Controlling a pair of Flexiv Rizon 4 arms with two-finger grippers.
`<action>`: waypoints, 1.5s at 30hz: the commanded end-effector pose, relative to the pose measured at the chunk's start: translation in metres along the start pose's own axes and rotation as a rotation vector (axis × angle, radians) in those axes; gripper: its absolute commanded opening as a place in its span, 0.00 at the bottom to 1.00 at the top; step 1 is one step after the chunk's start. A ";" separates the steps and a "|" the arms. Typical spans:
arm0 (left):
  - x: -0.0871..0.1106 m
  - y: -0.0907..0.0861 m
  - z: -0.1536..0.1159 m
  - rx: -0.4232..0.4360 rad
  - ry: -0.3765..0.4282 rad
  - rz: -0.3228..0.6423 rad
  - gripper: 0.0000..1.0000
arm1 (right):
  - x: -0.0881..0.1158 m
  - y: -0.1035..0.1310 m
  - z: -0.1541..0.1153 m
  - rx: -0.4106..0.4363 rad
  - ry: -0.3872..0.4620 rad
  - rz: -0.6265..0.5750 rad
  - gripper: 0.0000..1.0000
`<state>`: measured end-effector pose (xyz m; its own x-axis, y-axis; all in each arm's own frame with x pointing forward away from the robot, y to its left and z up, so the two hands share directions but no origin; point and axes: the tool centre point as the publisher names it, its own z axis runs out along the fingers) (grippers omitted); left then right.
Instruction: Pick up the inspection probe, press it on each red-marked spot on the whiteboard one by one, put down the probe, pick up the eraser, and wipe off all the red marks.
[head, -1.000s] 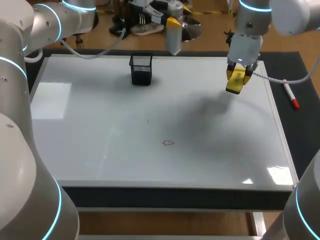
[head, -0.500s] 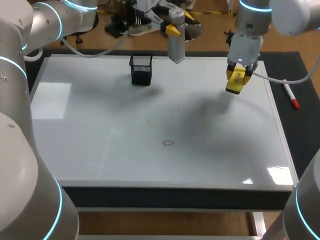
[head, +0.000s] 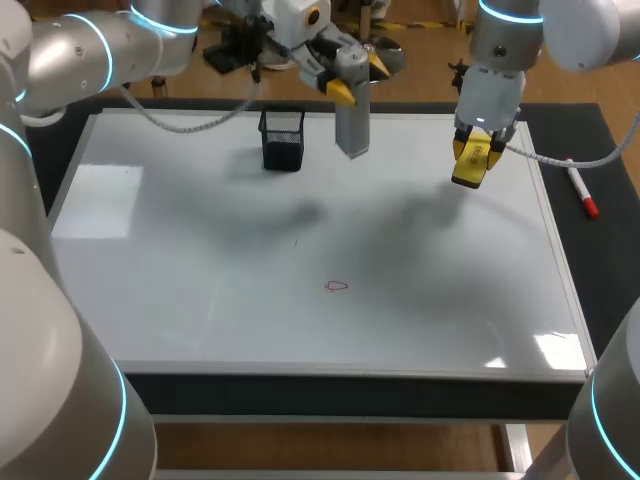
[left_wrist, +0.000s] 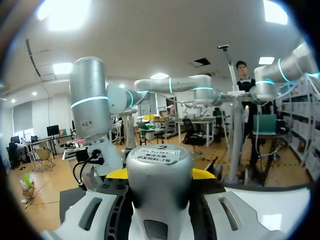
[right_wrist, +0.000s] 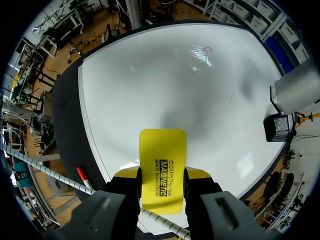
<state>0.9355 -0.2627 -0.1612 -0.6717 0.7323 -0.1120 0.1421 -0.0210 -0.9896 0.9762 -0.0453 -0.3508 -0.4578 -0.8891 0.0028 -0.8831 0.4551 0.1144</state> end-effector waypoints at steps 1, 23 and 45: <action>0.028 -0.008 0.019 -0.061 -0.169 0.003 0.00 | 0.001 -0.001 -0.001 0.002 0.003 -0.002 0.00; 0.100 0.016 0.069 -0.031 -0.106 -0.037 0.00 | 0.001 -0.001 -0.001 0.002 0.003 -0.002 0.00; 0.124 0.057 0.103 0.024 -0.001 -0.047 0.00 | 0.001 -0.001 -0.001 0.002 0.003 -0.002 0.00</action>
<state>0.7829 -0.2413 -0.2387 -0.6878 0.7229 -0.0661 0.0981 0.0024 -0.9952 0.9761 -0.0454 -0.3506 -0.4578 -0.8890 0.0026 -0.8831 0.4551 0.1145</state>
